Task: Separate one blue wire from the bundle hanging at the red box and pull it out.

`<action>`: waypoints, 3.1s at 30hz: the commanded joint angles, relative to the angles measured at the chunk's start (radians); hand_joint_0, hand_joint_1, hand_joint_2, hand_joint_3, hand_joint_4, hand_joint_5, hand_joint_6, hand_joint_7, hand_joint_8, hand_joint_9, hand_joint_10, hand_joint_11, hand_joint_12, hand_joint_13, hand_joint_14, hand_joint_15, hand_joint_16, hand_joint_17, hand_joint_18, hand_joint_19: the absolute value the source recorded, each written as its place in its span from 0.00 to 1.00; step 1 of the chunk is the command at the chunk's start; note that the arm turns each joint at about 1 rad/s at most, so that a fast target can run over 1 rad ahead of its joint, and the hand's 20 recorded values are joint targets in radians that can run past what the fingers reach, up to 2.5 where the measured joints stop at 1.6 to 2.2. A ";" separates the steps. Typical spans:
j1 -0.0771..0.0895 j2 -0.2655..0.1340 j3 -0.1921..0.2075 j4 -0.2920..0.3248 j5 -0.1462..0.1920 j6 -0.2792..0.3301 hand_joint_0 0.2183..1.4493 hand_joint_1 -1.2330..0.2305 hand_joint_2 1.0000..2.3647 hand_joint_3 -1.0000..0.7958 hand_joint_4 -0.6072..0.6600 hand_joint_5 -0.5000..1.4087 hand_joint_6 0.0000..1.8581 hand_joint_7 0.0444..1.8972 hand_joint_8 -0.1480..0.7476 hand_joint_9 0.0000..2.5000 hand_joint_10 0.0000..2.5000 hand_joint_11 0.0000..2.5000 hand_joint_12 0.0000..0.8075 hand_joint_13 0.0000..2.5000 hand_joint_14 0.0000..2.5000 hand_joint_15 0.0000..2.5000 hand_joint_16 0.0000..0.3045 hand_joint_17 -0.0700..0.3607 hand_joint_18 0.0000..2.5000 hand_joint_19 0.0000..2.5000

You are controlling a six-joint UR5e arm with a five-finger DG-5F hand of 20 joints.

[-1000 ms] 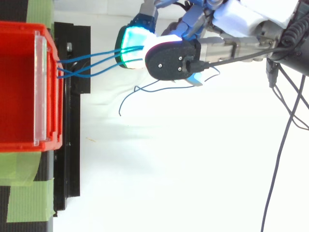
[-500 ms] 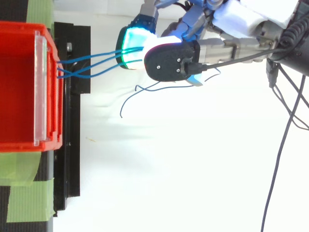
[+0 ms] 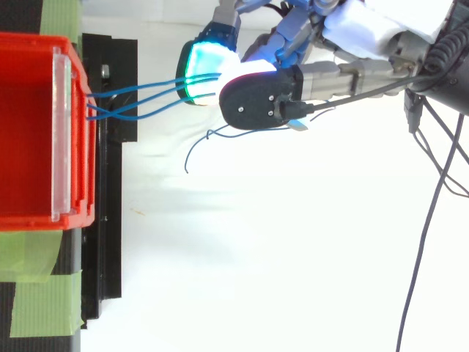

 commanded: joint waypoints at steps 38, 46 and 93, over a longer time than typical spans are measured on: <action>0.002 0.001 0.000 0.003 0.000 0.000 0.31 0.37 0.01 0.34 0.65 0.16 0.47 0.48 0.59 0.48 0.01 0.51 0.47 0.60 0.00 0.59 0.18 0.44 0.33 0.25; 0.002 -0.001 0.000 0.001 0.000 0.000 0.31 0.36 0.01 0.42 0.61 0.17 0.48 0.49 0.59 0.49 0.01 0.51 0.47 0.60 0.00 0.59 0.17 0.44 0.33 0.26; 0.002 -0.001 0.000 0.001 0.000 0.000 0.33 0.36 0.01 0.35 0.63 0.16 0.48 0.48 0.59 0.46 0.00 0.51 0.47 0.59 0.00 0.58 0.18 0.44 0.33 0.26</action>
